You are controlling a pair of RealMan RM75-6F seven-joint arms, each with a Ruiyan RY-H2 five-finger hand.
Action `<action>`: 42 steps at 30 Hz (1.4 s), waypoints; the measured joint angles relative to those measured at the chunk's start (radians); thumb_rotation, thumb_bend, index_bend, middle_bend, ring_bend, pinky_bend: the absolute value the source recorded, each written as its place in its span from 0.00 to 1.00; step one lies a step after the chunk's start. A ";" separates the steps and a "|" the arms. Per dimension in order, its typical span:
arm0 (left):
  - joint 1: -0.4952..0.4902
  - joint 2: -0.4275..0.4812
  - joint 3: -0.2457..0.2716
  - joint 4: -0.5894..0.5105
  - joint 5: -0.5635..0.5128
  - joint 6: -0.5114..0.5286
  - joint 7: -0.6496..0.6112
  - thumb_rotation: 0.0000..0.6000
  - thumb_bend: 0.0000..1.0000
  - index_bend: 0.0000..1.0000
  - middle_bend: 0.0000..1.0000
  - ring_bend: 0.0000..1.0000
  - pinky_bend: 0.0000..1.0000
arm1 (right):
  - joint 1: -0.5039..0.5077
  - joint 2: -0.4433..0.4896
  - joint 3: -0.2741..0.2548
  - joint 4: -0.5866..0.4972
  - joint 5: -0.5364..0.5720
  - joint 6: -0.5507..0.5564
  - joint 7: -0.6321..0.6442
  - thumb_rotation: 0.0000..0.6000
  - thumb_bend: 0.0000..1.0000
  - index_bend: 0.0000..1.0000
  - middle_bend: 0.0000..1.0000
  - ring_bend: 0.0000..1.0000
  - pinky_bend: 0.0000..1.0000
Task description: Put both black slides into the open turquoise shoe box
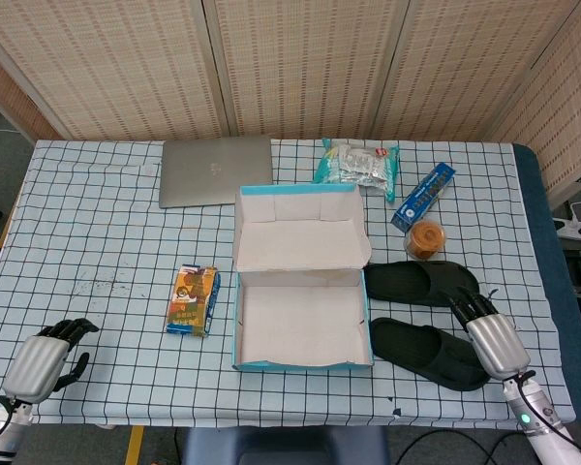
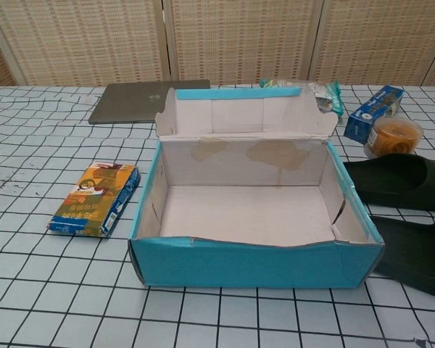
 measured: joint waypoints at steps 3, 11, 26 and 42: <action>0.001 -0.001 0.000 -0.001 -0.001 0.000 -0.001 1.00 0.47 0.31 0.27 0.27 0.43 | 0.000 -0.001 0.001 0.000 0.002 -0.001 -0.005 1.00 0.13 0.09 0.20 0.06 0.16; 0.000 -0.001 0.000 -0.002 0.002 0.002 -0.002 1.00 0.47 0.31 0.27 0.27 0.43 | -0.005 -0.005 0.004 0.001 0.002 0.012 -0.012 1.00 0.13 0.09 0.20 0.06 0.16; 0.011 0.010 -0.010 -0.015 -0.018 0.017 0.003 1.00 0.47 0.31 0.27 0.27 0.43 | -0.044 0.067 -0.052 -0.060 -0.042 0.054 0.009 1.00 0.04 0.10 0.20 0.06 0.17; 0.016 0.017 -0.020 -0.022 -0.028 0.024 -0.015 1.00 0.47 0.31 0.27 0.27 0.43 | -0.064 0.046 -0.087 -0.052 0.023 -0.064 -0.067 1.00 0.00 0.00 0.08 0.01 0.17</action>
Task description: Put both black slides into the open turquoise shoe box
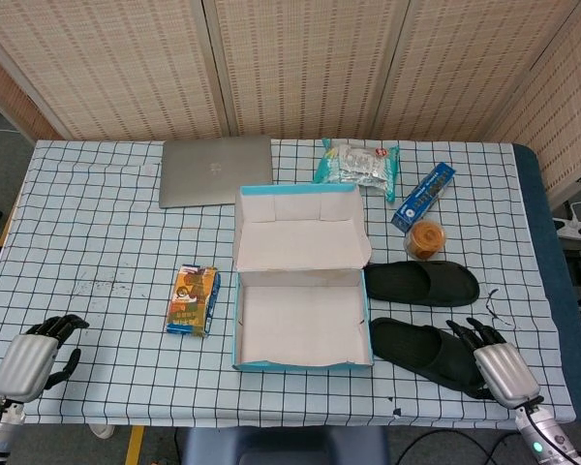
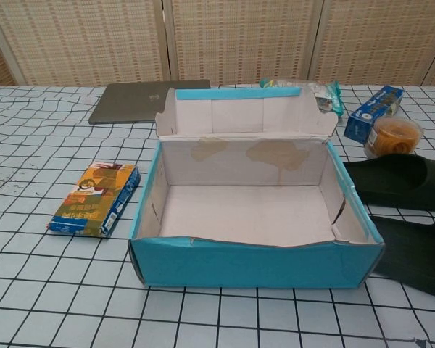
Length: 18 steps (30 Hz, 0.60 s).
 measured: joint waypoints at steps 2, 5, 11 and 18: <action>0.000 0.001 -0.002 -0.001 -0.001 0.001 -0.005 1.00 0.47 0.31 0.27 0.27 0.43 | 0.001 -0.025 0.007 0.019 0.010 -0.013 -0.023 1.00 0.00 0.00 0.01 0.00 0.15; 0.001 0.002 -0.002 0.000 0.004 0.005 -0.003 1.00 0.47 0.31 0.27 0.27 0.43 | 0.011 -0.038 0.006 0.023 0.016 -0.052 -0.020 1.00 0.00 0.00 0.00 0.00 0.14; 0.002 0.004 -0.001 -0.001 0.007 0.009 -0.002 1.00 0.47 0.31 0.27 0.27 0.43 | 0.039 -0.052 -0.004 0.026 0.023 -0.126 0.019 1.00 0.00 0.00 0.00 0.00 0.14; 0.002 0.004 -0.003 -0.002 0.008 0.009 -0.002 1.00 0.47 0.31 0.27 0.27 0.43 | 0.050 -0.095 0.019 0.063 0.068 -0.159 0.017 1.00 0.00 0.00 0.00 0.00 0.14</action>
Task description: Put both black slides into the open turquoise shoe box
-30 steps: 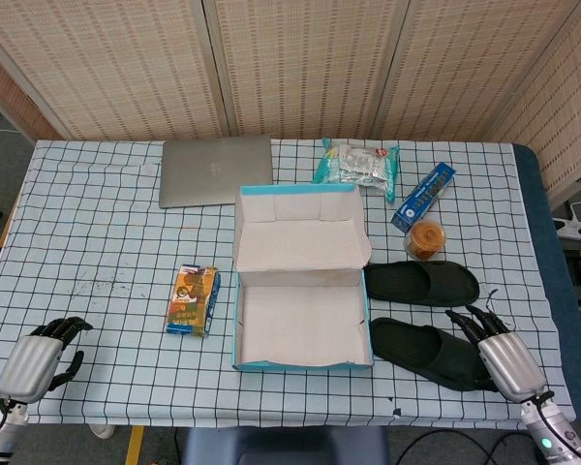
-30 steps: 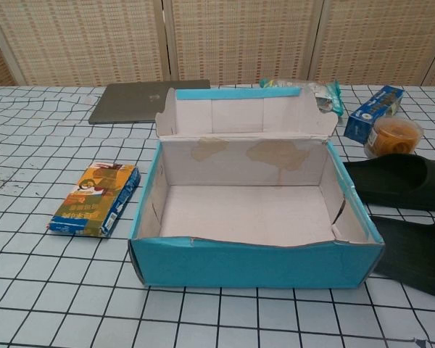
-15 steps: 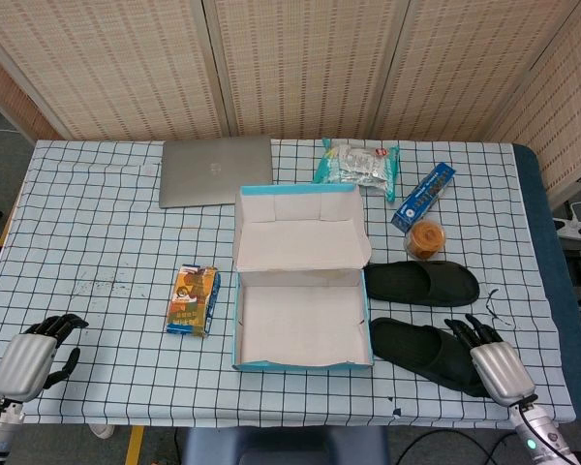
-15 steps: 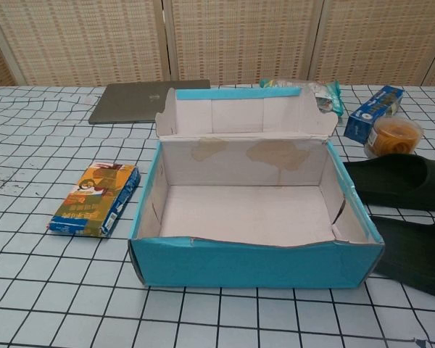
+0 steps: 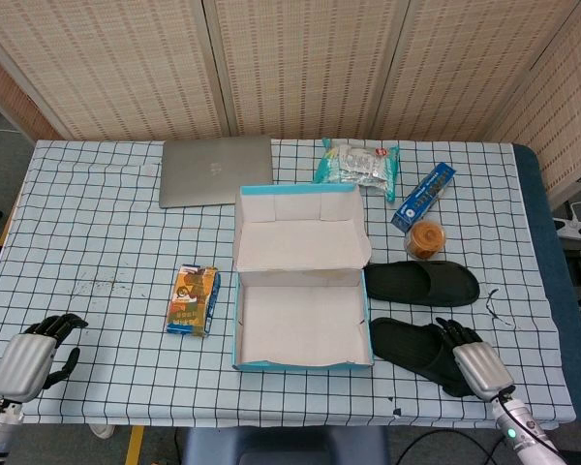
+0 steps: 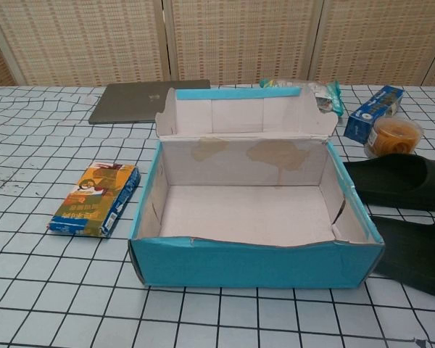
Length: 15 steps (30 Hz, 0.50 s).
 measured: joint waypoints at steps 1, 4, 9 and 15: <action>0.000 0.000 0.000 0.000 0.000 0.000 -0.001 1.00 0.47 0.31 0.27 0.27 0.43 | 0.002 -0.006 0.004 0.005 0.007 -0.005 0.000 1.00 0.00 0.00 0.00 0.00 0.14; 0.000 0.000 0.000 -0.001 -0.002 -0.004 -0.004 1.00 0.47 0.31 0.27 0.27 0.43 | 0.005 -0.026 0.016 0.026 0.021 -0.010 -0.001 1.00 0.00 0.00 0.00 0.00 0.14; 0.000 0.000 0.000 -0.002 -0.003 -0.003 -0.004 1.00 0.47 0.31 0.27 0.27 0.43 | 0.003 -0.063 0.035 0.069 0.027 0.012 0.007 1.00 0.00 0.18 0.25 0.16 0.22; 0.000 0.000 0.000 -0.001 -0.001 -0.002 -0.004 1.00 0.47 0.31 0.27 0.27 0.43 | -0.008 -0.108 0.050 0.137 0.009 0.082 0.046 1.00 0.00 0.55 0.55 0.49 0.48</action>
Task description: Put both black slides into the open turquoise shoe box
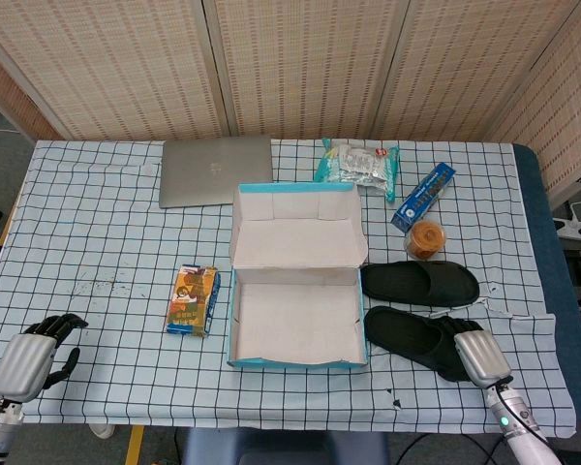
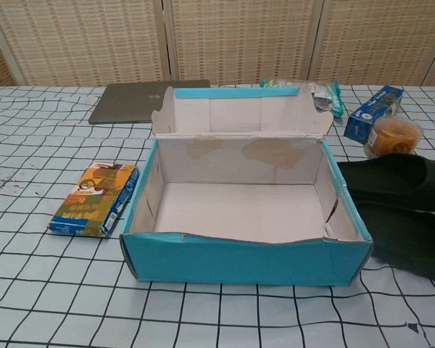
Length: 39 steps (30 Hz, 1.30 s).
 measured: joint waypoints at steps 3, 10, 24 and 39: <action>-0.001 0.001 0.000 -0.001 0.001 -0.002 0.000 1.00 0.47 0.31 0.27 0.27 0.43 | -0.009 -0.018 0.004 0.029 -0.018 0.045 0.024 1.00 0.00 0.62 0.62 0.56 0.57; 0.000 0.001 0.001 -0.002 0.001 -0.003 0.004 1.00 0.47 0.31 0.27 0.27 0.43 | -0.032 -0.014 0.002 0.033 -0.061 0.137 0.046 1.00 0.00 0.64 0.64 0.58 0.59; 0.000 0.000 -0.001 -0.001 -0.005 -0.007 0.005 1.00 0.47 0.31 0.27 0.27 0.43 | -0.088 0.137 0.036 -0.285 -0.127 0.333 -0.325 1.00 0.00 0.64 0.64 0.58 0.59; -0.002 -0.002 -0.003 0.004 -0.013 -0.017 0.003 1.00 0.47 0.31 0.27 0.27 0.43 | -0.016 0.212 0.080 -0.600 -0.248 0.261 -0.555 1.00 0.00 0.64 0.64 0.58 0.59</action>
